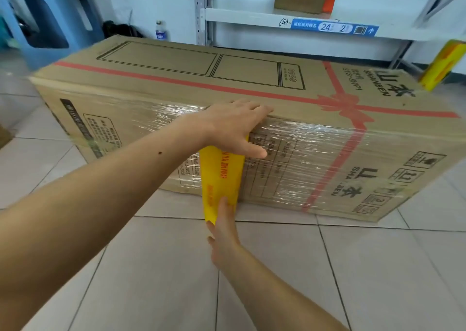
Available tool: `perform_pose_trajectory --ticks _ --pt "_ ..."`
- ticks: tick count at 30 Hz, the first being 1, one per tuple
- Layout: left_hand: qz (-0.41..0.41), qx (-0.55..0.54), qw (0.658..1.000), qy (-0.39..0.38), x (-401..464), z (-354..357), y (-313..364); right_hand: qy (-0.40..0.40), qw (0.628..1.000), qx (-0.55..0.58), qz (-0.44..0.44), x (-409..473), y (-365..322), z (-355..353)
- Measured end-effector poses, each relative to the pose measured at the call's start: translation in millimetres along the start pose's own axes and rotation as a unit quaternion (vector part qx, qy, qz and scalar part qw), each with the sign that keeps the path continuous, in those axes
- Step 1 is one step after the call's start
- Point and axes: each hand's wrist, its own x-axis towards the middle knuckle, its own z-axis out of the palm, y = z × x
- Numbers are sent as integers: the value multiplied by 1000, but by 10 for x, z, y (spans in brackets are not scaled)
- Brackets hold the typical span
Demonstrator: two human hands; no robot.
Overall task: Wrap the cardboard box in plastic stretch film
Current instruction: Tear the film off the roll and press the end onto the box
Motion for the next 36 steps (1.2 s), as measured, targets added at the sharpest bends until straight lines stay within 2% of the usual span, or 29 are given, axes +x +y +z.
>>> perform_pose_trajectory --ticks 2,3,4,6,7,8,10,12,15,19,26,36 --pt "-12 27 998 54 -8 63 4 -32 993 -114 -26 -162 -73 -84" --pt "-15 29 997 73 -3 82 16 -28 978 -196 -67 -235 -145 -155" --pt "-17 30 996 82 3 96 26 -3 944 -297 -144 -318 -230 -231" --pt "-21 33 996 78 29 101 39 73 812 -443 -373 -405 -436 -397" --pt "-25 28 997 73 47 95 39 103 751 -441 -480 -439 -563 -474" --pt "-31 14 997 68 61 86 31 123 708 -416 -558 -450 -706 -550" --pt "-42 -23 997 59 81 70 9 164 659 -355 -642 -460 -1070 -681" --pt "-50 -54 996 56 76 69 -13 189 659 -339 -644 -455 -1427 -781" --pt "-61 -79 994 51 71 84 -25 139 710 -369 -584 -330 -1747 -845" --pt "-60 -37 997 42 93 103 -35 94 680 -383 -618 -98 -1870 -839" --pt "-46 -41 997 49 95 141 -63 40 732 -270 -624 89 -1909 -747" --pt "-2 -57 997 60 98 142 -169 126 694 -253 -662 251 -1856 -628"
